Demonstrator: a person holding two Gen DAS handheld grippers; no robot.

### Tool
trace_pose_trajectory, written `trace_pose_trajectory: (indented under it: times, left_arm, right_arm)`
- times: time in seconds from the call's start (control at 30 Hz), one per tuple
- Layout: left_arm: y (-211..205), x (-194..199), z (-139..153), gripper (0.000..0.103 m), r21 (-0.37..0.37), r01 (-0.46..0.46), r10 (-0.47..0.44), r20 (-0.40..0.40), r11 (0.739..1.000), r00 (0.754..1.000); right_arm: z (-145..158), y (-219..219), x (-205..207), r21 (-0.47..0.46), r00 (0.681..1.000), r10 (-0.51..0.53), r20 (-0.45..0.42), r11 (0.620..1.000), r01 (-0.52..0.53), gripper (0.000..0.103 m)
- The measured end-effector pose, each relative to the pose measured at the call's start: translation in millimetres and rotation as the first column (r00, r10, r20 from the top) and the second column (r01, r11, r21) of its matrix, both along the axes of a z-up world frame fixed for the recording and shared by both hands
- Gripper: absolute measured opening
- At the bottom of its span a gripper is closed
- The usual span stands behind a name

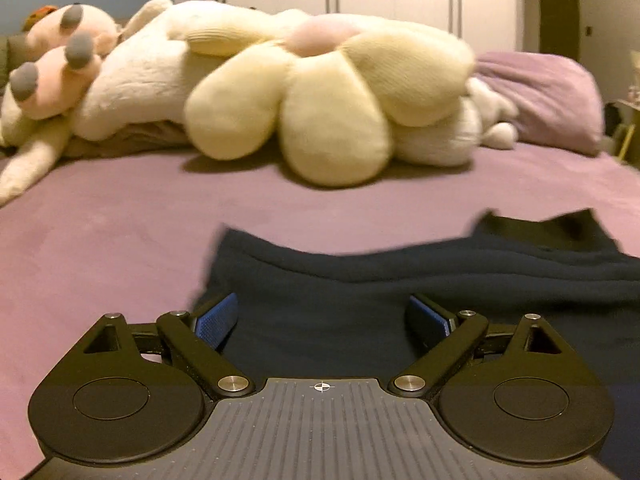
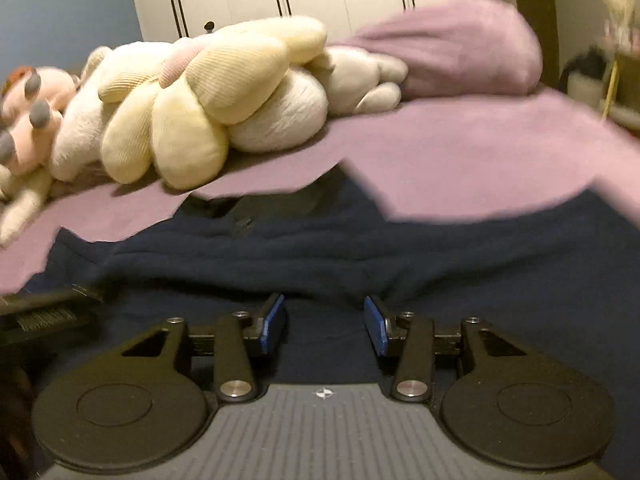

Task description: Fold large clothes

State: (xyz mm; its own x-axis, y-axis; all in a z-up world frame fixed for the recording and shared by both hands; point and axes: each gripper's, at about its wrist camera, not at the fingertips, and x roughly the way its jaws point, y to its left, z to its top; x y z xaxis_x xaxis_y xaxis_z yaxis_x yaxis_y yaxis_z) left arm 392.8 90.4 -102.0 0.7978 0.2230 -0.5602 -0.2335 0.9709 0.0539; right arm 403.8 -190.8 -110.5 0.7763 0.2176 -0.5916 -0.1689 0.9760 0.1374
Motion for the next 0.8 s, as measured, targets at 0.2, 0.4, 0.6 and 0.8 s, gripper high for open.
trace_pose_trajectory:
  times: [0.2, 0.4, 0.6, 0.8]
  left_arm:
    - [41, 11, -23, 0.099, -0.225, -0.108, 0.094, -0.072, 0.968, 0.993]
    - [37, 19, -27, 0.102, -0.199, -0.119, 0.102, -0.095, 0.973, 0.990]
    - [41, 23, -29, 0.103, -0.228, -0.127, 0.105, -0.106, 0.965, 0.989]
    - [47, 27, -30, 0.103, -0.265, -0.145, 0.114, -0.127, 0.953, 0.985]
  right_arm:
    - [4, -103, 6, -0.121, 0.957, -0.288, 0.028, 0.950, 0.289, 0.051]
    - [-26, -157, 8, 0.136, 0.933, -0.352, -0.079, 0.923, 0.360, 0.076]
    - [-26, -155, 7, 0.126, 0.932, -0.359, -0.056, 0.923, 0.364, 0.078]
    - [-26, -154, 14, 0.106, 0.928, -0.367, -0.060, 0.922, 0.372, 0.079]
